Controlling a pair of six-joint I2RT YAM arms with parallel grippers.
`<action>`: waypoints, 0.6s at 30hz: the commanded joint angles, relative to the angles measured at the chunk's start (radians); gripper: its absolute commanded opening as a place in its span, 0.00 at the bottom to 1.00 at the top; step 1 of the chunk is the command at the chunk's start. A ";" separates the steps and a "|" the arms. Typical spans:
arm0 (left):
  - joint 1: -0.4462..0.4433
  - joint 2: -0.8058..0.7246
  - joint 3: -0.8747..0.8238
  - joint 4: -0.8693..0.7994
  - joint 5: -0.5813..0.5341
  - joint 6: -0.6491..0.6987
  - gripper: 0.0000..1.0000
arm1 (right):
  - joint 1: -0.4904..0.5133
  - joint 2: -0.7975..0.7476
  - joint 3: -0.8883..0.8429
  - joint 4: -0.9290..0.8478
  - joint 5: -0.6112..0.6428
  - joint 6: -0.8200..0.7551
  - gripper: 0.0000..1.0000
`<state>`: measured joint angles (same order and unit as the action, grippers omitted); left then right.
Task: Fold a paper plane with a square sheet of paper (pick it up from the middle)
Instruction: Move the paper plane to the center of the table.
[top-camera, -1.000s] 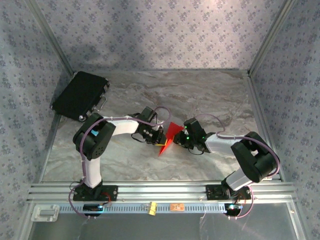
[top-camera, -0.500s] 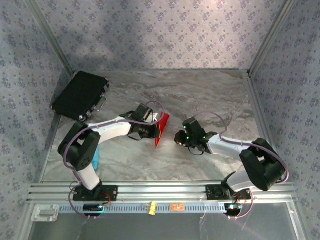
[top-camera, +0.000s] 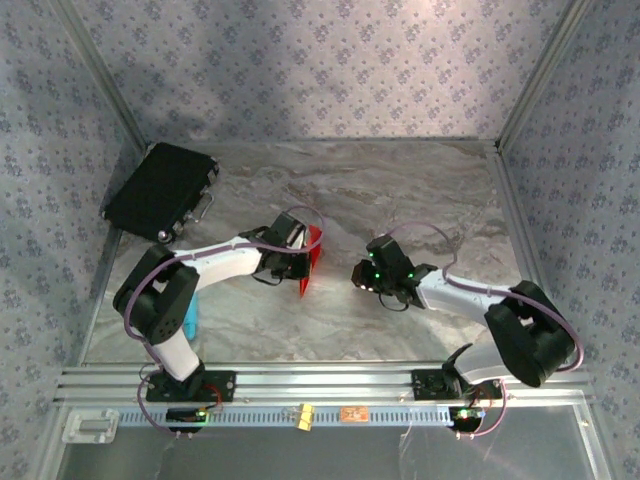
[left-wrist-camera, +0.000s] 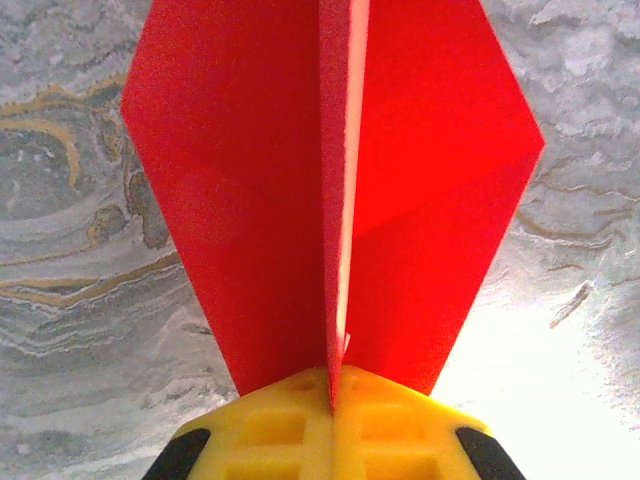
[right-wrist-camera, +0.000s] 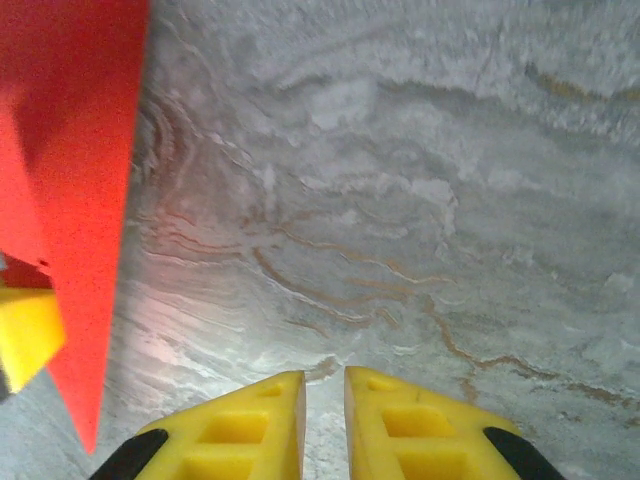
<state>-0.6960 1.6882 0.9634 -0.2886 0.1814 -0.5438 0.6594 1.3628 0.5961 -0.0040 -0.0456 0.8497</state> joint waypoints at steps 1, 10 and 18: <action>-0.005 -0.042 -0.021 0.008 0.010 0.007 0.03 | 0.009 -0.066 -0.008 -0.010 0.068 -0.038 0.19; -0.007 -0.052 -0.043 0.005 -0.030 -0.016 0.05 | 0.005 -0.166 -0.081 -0.004 0.149 -0.003 0.21; -0.027 -0.047 -0.033 -0.034 -0.098 -0.026 0.05 | -0.004 -0.145 -0.082 0.025 0.098 0.003 0.22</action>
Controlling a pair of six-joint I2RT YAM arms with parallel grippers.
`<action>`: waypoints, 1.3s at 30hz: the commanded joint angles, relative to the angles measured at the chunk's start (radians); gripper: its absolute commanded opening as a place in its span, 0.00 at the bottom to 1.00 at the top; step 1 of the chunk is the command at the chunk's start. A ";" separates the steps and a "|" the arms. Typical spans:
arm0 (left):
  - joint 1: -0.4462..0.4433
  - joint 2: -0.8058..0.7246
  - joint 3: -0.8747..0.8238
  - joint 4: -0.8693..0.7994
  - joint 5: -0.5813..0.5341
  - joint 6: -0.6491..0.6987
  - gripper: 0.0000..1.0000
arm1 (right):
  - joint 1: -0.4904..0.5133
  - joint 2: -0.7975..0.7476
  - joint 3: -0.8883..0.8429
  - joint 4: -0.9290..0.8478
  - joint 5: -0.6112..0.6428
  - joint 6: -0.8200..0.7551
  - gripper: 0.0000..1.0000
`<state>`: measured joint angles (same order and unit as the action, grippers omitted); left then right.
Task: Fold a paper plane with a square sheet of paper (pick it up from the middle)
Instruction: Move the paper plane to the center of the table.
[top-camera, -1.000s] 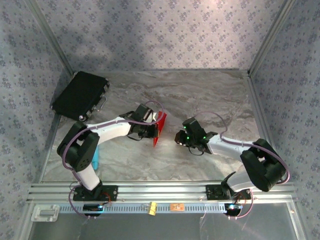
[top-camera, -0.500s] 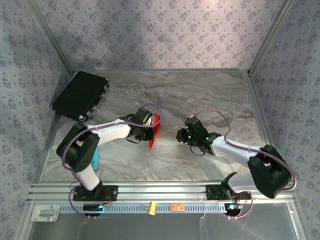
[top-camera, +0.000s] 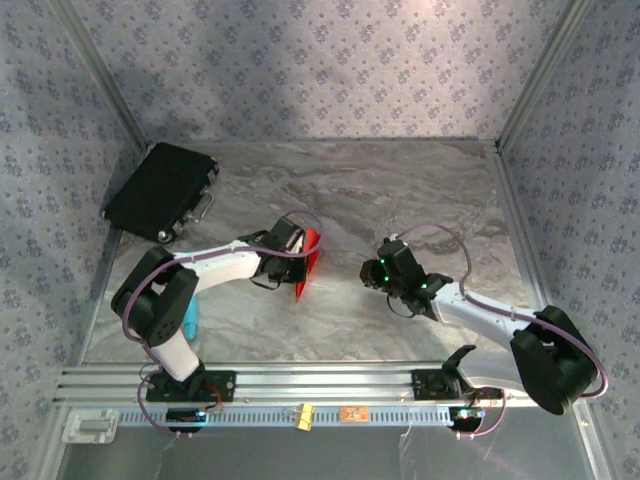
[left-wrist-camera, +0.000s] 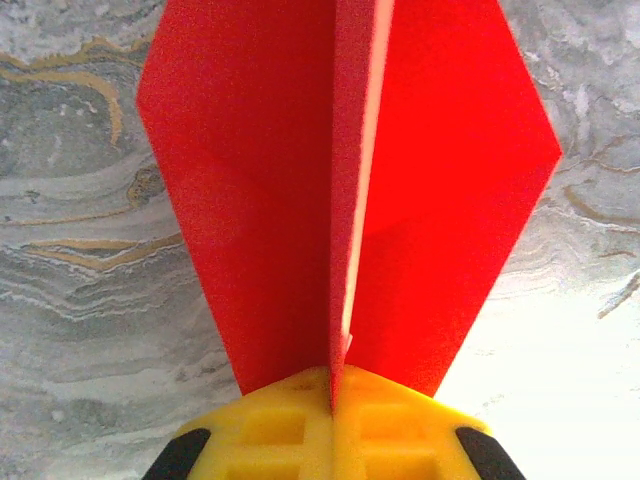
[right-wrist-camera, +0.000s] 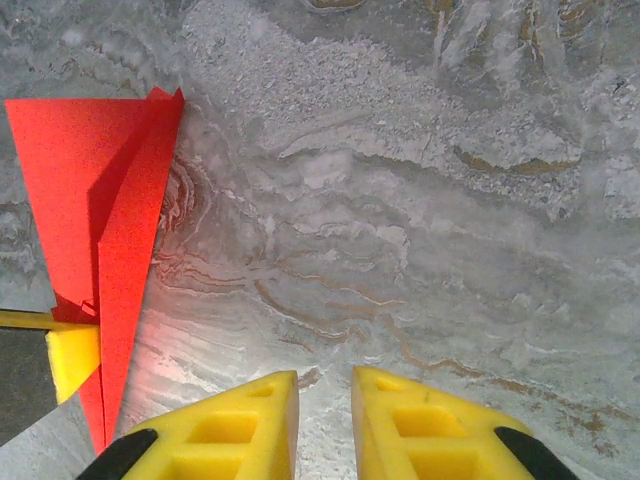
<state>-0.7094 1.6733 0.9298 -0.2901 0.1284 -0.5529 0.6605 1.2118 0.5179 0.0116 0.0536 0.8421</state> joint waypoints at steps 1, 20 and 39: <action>-0.018 -0.031 0.004 -0.039 -0.053 -0.017 0.05 | -0.007 0.009 -0.005 0.008 -0.001 0.018 0.23; -0.051 -0.019 0.024 -0.065 -0.122 -0.020 0.07 | -0.021 0.026 0.021 -0.036 -0.043 0.012 0.33; -0.070 -0.024 0.027 -0.051 -0.094 -0.007 0.21 | -0.012 0.111 0.031 0.017 -0.084 0.030 0.33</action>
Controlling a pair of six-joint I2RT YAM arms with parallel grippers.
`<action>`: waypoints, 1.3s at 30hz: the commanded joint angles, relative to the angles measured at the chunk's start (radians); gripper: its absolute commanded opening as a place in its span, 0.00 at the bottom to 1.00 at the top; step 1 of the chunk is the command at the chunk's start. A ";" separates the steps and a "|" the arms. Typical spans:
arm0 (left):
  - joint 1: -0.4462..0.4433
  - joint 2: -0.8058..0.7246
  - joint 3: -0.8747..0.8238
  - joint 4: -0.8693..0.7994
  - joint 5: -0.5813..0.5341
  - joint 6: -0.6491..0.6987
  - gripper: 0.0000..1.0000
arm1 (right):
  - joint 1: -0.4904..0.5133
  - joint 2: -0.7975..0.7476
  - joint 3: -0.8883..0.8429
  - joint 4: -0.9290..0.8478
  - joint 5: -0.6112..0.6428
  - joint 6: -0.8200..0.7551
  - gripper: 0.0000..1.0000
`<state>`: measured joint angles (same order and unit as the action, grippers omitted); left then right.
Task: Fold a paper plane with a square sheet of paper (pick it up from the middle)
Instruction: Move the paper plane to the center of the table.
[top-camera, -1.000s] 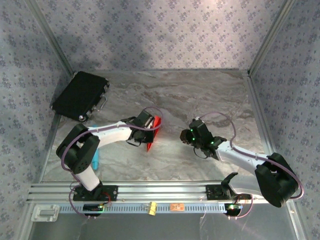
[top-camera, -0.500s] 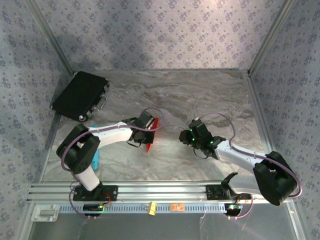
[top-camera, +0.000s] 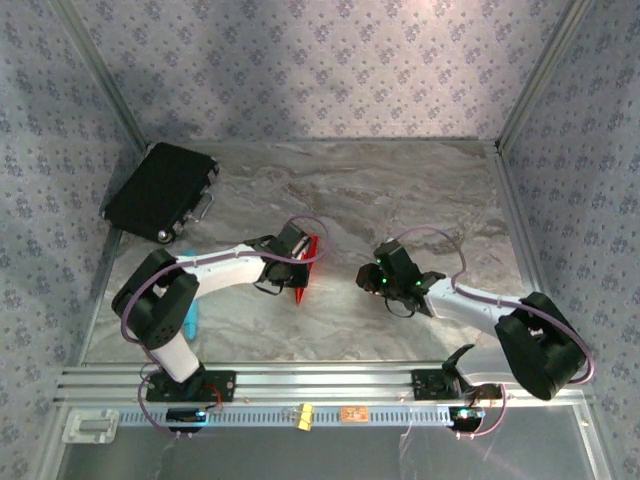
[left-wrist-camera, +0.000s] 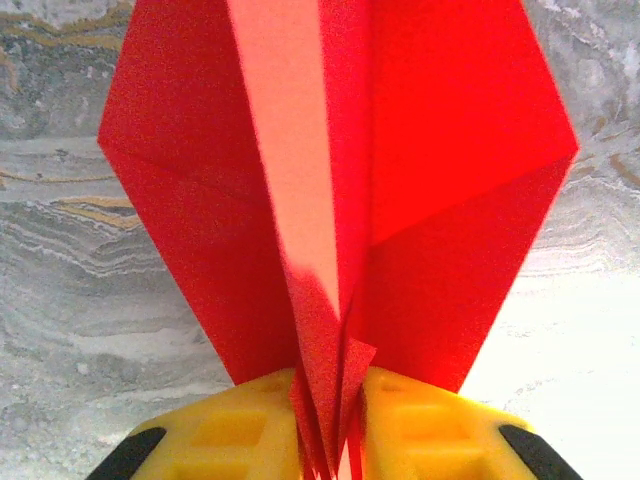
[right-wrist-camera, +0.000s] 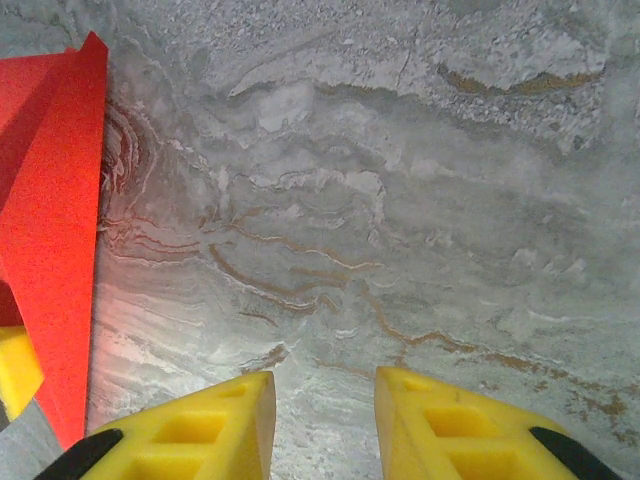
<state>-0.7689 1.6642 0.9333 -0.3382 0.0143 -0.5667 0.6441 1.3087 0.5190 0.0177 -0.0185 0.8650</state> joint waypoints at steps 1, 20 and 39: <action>-0.013 -0.012 0.026 -0.002 0.023 0.008 0.21 | 0.004 0.017 0.032 0.011 -0.013 0.008 0.33; -0.052 0.074 0.109 -0.073 -0.014 0.025 0.20 | 0.006 0.025 0.024 0.019 -0.011 0.012 0.33; -0.064 0.121 0.154 -0.128 -0.054 0.033 0.20 | 0.005 0.021 0.010 0.028 -0.013 0.029 0.34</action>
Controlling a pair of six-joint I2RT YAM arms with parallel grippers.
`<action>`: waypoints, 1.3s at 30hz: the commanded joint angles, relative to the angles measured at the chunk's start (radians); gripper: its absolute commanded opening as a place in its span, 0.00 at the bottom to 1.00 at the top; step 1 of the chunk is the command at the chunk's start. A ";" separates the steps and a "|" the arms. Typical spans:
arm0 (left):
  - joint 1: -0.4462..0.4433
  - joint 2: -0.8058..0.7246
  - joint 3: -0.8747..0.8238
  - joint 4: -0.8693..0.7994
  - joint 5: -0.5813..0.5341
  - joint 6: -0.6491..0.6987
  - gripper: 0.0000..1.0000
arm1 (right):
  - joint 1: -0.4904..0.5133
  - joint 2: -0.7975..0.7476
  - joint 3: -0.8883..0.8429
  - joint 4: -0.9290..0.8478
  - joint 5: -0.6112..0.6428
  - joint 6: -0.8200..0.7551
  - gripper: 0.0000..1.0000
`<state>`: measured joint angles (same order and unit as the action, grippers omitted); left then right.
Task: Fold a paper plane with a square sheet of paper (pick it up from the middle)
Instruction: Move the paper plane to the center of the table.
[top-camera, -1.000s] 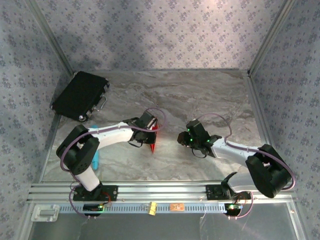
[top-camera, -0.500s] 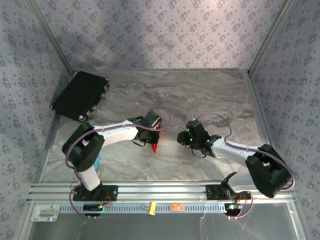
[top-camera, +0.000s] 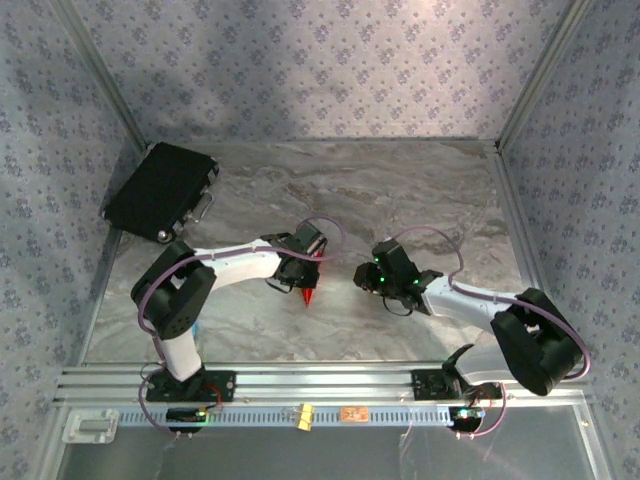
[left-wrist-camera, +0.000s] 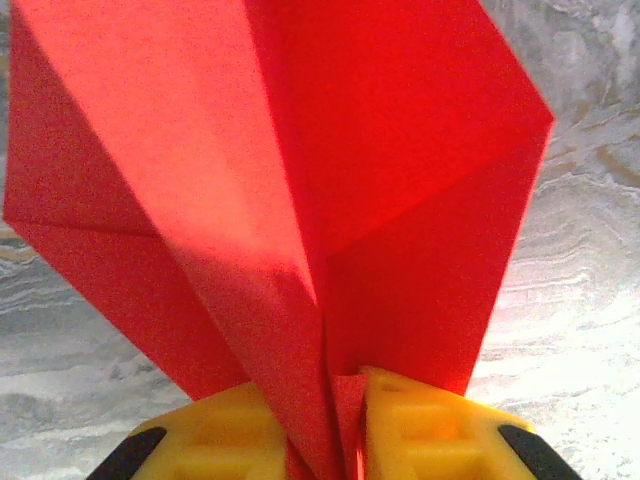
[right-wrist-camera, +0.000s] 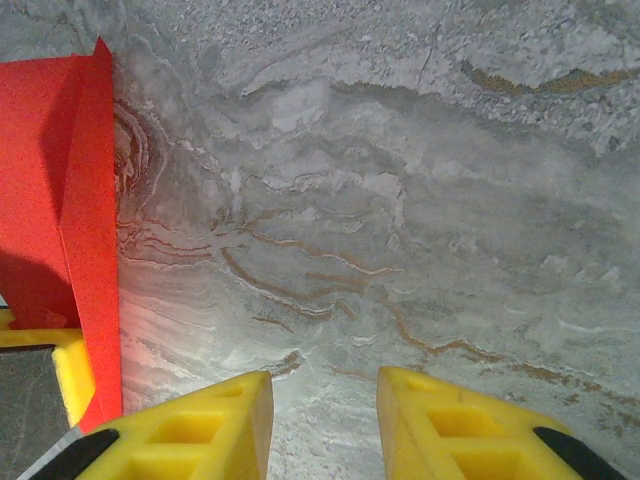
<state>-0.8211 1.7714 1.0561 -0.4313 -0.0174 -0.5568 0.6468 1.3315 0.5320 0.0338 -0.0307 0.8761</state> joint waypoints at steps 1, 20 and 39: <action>-0.015 0.013 0.033 -0.035 -0.027 0.025 0.20 | 0.001 -0.003 -0.003 0.013 -0.002 0.017 0.35; -0.034 0.077 0.083 -0.089 -0.058 0.047 0.21 | 0.001 -0.034 -0.039 0.046 0.006 0.011 0.36; -0.075 0.177 0.186 -0.195 -0.182 -0.053 0.34 | -0.035 -0.198 -0.106 -0.024 0.026 -0.033 0.38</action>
<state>-0.8906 1.9064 1.2335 -0.5621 -0.1654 -0.5674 0.6235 1.1595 0.4435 0.0444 -0.0219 0.8677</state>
